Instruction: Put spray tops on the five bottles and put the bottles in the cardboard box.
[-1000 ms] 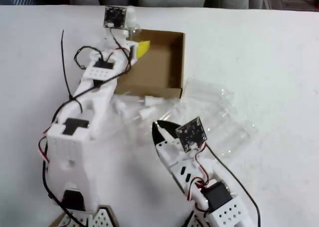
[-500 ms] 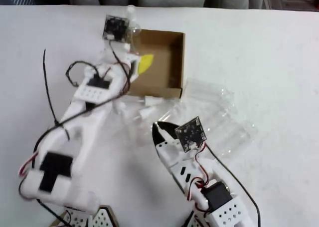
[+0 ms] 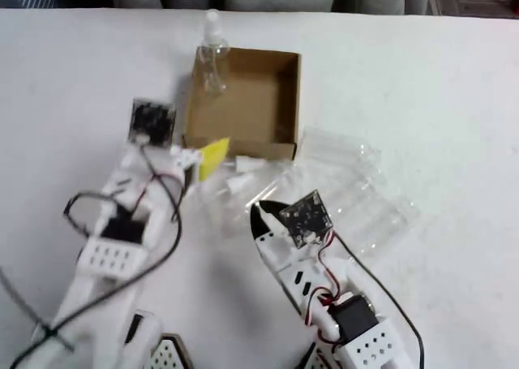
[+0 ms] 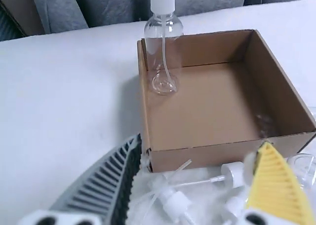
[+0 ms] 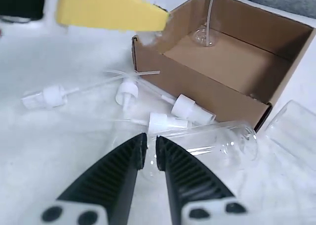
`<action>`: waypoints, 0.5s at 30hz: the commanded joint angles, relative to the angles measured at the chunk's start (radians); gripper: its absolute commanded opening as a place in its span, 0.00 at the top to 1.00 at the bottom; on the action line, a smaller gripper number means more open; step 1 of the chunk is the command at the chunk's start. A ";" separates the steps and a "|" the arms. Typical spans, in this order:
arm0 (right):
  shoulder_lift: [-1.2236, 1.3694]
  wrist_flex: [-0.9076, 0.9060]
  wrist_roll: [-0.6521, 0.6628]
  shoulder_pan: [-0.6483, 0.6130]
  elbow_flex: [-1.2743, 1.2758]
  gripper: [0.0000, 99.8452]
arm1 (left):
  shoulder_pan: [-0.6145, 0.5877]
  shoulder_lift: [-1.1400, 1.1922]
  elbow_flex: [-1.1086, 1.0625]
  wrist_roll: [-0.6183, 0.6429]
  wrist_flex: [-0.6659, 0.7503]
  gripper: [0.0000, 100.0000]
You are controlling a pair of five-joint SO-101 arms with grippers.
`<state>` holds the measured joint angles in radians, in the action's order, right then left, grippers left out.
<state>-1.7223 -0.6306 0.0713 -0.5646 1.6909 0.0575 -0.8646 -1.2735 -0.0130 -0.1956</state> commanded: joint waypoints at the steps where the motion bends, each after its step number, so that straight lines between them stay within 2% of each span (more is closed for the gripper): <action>1: 0.001 -0.004 0.012 0.008 0.003 0.98 | -0.019 -0.228 -0.072 -0.003 -0.091 0.66; 8: 0.001 -0.024 0.015 0.008 0.003 0.98 | -0.019 -0.585 -0.210 0.008 -0.344 0.66; 12: 0.001 -0.025 0.025 0.008 0.003 0.98 | -0.021 -0.800 -0.353 0.054 -0.385 0.66; 15: 0.001 -0.051 0.081 0.008 0.003 0.98 | -0.054 -0.955 -0.420 0.055 -0.416 0.66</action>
<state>-1.7223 -0.6613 0.1066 -0.5646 1.6909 0.0407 -1.6717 -1.6801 0.0222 -0.5838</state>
